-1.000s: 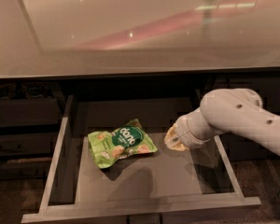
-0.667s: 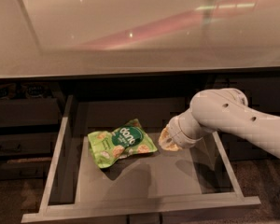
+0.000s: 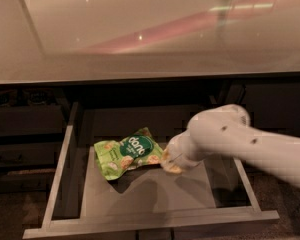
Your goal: Open top drawer
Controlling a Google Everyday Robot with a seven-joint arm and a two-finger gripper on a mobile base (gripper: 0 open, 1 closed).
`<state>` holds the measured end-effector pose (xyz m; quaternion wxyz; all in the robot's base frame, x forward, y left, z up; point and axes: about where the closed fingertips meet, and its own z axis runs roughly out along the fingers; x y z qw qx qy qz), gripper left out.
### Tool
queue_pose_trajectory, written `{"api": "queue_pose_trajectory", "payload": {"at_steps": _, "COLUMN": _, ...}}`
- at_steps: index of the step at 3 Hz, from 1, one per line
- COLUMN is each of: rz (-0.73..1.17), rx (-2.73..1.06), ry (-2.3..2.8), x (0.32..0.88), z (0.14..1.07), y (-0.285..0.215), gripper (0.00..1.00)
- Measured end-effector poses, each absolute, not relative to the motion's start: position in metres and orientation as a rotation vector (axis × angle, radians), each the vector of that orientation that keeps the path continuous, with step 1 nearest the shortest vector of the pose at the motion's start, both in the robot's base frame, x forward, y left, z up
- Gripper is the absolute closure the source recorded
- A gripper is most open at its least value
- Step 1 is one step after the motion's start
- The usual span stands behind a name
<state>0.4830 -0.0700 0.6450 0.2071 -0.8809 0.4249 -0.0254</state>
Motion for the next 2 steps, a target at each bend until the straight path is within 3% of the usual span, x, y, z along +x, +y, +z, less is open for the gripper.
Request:
{"api": "queue_pose_trajectory", "payload": {"at_steps": 1, "rz": -0.107, "rx": -2.529, "ry": 1.083, "x": 0.4567, "z": 0.6249, "y": -0.0403, "gripper": 1.0}}
{"api": "queue_pose_trajectory", "payload": {"at_steps": 2, "rz": -0.098, "rx": -2.536, "ry": 1.087, "x": 0.4531, "z": 0.6206, "y": -0.0425, "gripper": 0.81}}
